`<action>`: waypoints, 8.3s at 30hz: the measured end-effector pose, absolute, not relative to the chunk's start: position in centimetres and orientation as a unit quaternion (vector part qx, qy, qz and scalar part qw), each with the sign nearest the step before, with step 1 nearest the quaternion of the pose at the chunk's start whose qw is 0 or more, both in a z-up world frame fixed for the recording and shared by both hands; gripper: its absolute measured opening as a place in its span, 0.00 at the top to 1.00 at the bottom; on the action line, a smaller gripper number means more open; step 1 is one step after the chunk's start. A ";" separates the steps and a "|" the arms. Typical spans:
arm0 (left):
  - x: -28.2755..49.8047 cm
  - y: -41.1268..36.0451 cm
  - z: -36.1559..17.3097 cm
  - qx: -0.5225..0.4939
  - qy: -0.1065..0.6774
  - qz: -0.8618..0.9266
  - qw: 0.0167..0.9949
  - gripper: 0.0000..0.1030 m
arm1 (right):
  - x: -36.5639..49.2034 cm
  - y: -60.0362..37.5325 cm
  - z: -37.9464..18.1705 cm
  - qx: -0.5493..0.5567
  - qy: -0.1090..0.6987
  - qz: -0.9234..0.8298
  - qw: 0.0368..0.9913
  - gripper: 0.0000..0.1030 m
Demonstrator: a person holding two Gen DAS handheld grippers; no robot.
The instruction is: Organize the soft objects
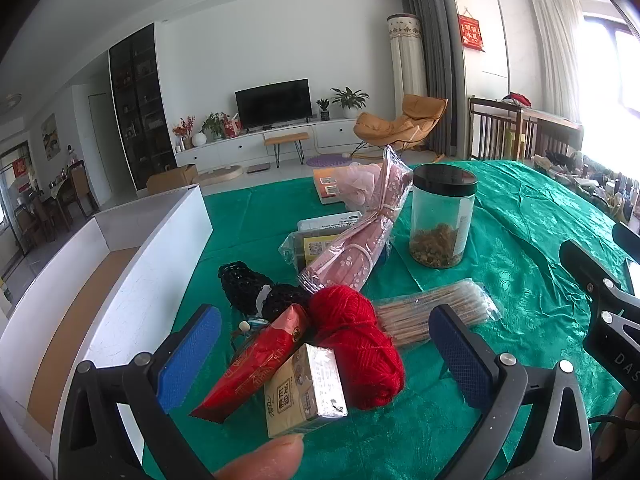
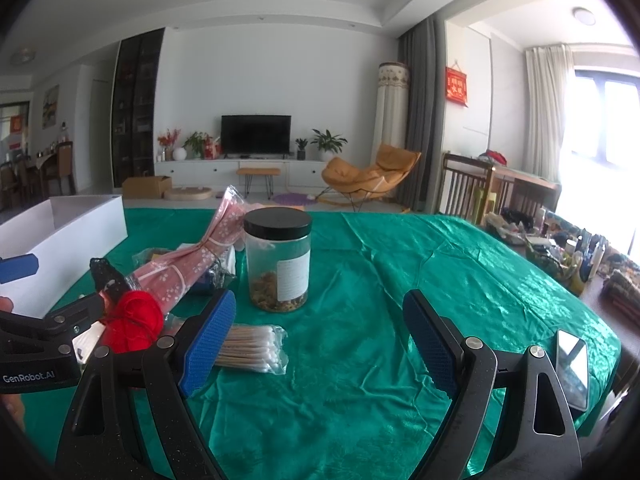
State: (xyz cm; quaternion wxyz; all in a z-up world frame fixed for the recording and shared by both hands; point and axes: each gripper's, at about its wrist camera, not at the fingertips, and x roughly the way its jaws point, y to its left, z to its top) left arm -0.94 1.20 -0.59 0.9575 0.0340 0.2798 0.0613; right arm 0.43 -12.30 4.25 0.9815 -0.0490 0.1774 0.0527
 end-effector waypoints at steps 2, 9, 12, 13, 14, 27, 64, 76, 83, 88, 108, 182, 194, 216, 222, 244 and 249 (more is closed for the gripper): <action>-0.9 1.2 -0.6 0.034 0.280 0.061 0.958 0.00 | 0.4 -12.3 4.3 -0.049 0.177 0.053 0.981 0.15; -0.8 1.1 -0.8 0.037 0.283 0.061 0.957 0.00 | 0.4 -12.4 4.3 -0.048 0.178 0.053 0.981 0.15; -0.9 1.0 -0.9 0.038 0.283 0.061 0.957 0.00 | 0.4 -12.4 4.3 -0.048 0.178 0.053 0.981 0.15; -0.9 1.0 -0.9 0.039 0.283 0.061 0.957 0.00 | 0.5 -12.4 4.3 -0.048 0.179 0.053 0.981 0.15; -0.9 1.0 -0.9 0.039 0.282 0.062 0.957 0.00 | 0.4 -12.4 4.3 -0.048 0.178 0.053 0.981 0.15; -1.0 0.9 -1.1 0.041 0.282 0.062 0.957 0.00 | 0.4 -12.4 4.3 -0.048 0.178 0.054 0.981 0.15; -1.1 0.8 -1.5 0.042 0.285 0.061 0.956 0.00 | 0.3 -12.5 4.2 -0.047 0.177 0.054 0.982 0.15; -1.1 0.8 -1.6 0.042 0.286 0.061 0.955 0.00 | 0.3 -12.5 4.2 -0.047 0.177 0.054 0.982 0.15; -1.1 0.8 -1.7 0.042 0.286 0.062 0.955 0.00 | 0.4 -12.5 4.2 -0.047 0.177 0.054 0.982 0.15; -1.1 0.8 -1.9 0.043 0.286 0.062 0.955 0.00 | 0.3 -12.5 4.2 -0.047 0.177 0.054 0.982 0.15; -0.9 1.0 -1.9 0.045 0.289 0.063 0.954 0.00 | 0.3 -12.5 4.2 -0.047 0.178 0.055 0.981 0.15; -2.2 2.9 -3.1 0.043 0.324 0.053 0.943 0.00 | 2.4 -16.3 2.6 0.062 0.242 0.048 0.967 0.15; -1.7 3.6 -4.4 0.057 0.366 0.074 0.926 0.00 | 3.7 -14.9 1.4 0.047 0.292 0.082 0.952 0.15; -3.2 6.3 -8.5 0.053 0.434 0.040 0.899 0.00 | 9.3 -11.9 -2.7 0.114 0.436 0.178 0.875 0.15; -2.7 7.0 -9.4 0.045 0.449 0.049 0.891 0.00 | 11.9 -4.5 -3.8 -0.019 0.455 0.160 0.876 0.13; 7.2 9.8 -10.8 -0.037 0.457 0.070 0.886 0.00 | 10.3 -20.6 -4.4 0.130 0.425 -0.063 0.894 0.14; 8.4 10.1 -10.8 -0.043 0.456 0.075 0.886 0.00 | 10.3 -19.5 -4.9 0.093 0.429 -0.081 0.895 0.14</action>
